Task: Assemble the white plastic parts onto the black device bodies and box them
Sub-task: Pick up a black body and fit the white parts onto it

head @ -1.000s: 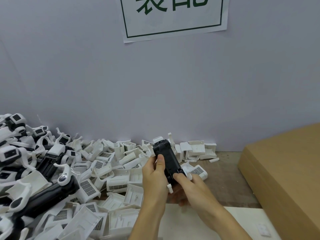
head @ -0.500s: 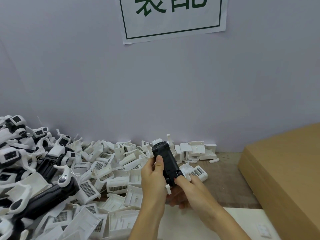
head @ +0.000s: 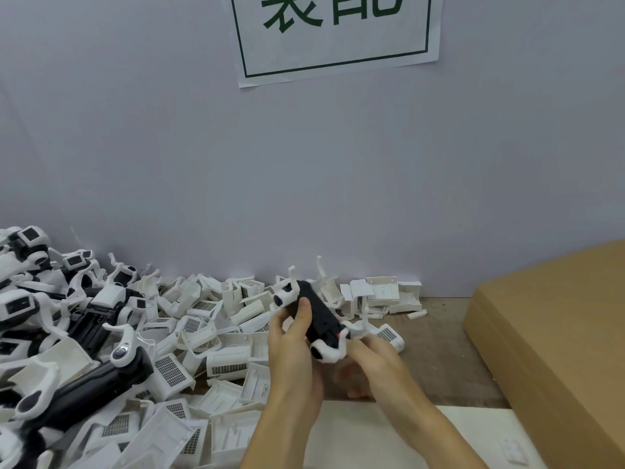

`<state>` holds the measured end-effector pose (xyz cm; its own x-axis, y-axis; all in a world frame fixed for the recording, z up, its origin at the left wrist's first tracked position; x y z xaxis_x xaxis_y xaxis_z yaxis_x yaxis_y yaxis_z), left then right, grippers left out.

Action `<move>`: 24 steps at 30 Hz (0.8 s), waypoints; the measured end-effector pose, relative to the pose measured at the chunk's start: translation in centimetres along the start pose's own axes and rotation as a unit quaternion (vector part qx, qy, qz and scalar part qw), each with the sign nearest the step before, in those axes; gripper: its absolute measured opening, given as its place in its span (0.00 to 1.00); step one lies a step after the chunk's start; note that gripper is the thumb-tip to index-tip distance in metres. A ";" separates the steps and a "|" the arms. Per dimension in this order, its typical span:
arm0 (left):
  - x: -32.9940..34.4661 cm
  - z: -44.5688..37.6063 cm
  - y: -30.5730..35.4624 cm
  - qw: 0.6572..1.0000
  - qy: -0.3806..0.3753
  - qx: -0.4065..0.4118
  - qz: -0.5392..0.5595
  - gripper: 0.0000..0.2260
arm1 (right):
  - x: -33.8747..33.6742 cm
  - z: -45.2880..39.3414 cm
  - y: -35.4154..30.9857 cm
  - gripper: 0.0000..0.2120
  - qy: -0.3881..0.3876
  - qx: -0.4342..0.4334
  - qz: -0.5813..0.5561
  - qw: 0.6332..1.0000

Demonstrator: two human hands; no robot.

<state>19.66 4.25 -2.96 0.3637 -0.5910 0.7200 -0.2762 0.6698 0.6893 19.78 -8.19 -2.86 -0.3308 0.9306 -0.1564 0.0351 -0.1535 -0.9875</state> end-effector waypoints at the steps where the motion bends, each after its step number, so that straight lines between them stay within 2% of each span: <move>1: -0.1 -0.1 0.1 1.000 0.005 0.002 0.022 0.16 | -0.7 -0.2 0.1 0.08 0.030 -0.012 -0.004 0.999; 3: -0.6 -0.2 0.6 0.999 0.026 0.018 0.025 0.18 | -2.5 -0.2 -0.4 0.11 0.106 -0.051 0.003 0.993; 5: -1.0 0.0 1.1 0.997 0.041 0.045 -0.044 0.21 | -3.6 0.4 -2.2 0.11 0.171 -0.121 0.045 0.977; 7: -0.3 0.4 1.8 0.985 0.029 0.088 -0.143 0.19 | -3.1 0.9 -3.9 0.11 0.179 -0.180 0.105 0.962; 9: 0.9 0.9 2.1 0.973 -0.009 0.136 -0.187 0.13 | -1.6 1.1 -4.8 0.10 0.137 -0.215 0.127 0.959; 11: 1.7 1.1 2.3 0.971 -0.029 0.152 -0.181 0.11 | -1.4 0.7 -4.5 0.08 0.125 -0.201 0.107 0.966; 14: 2.2 0.9 2.4 0.969 -0.048 0.157 -0.186 0.12 | -3.3 0.1 -2.7 0.05 0.168 -0.134 0.037 0.976; 17: 2.2 0.7 1.3 0.969 -0.058 0.116 -0.211 0.09 | -4.1 -0.1 -1.4 0.11 0.173 -0.081 -0.034 0.981; 20: 1.8 0.7 -0.8 0.973 -0.060 0.017 -0.222 0.19 | -3.0 0.0 -1.8 0.14 0.114 -0.086 -0.074 0.987; 22: 1.7 1.1 -1.8 0.982 -0.063 -0.050 -0.172 0.22 | -2.0 0.0 -2.1 0.18 0.073 -0.087 -0.046 0.992; 24: 1.3 1.2 -1.9 0.987 -0.048 -0.078 -0.135 0.23 | -1.9 -0.1 -1.8 0.23 0.084 -0.077 0.018 0.993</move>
<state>19.62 1.61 -3.24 0.3178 -0.7917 0.5217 -0.0379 0.5392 0.8413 20.48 -9.66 -0.78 -0.1657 0.9697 -0.1798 0.1931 -0.1469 -0.9701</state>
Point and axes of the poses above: each hand's wrist, its own z-axis away from the middle knuckle, its own x-axis out of the palm, y = z × x, the point moved 10 cm from there along -z, towards the middle knuckle, and after that the axes turned 10 degrees about z, right-handed, at the moved point
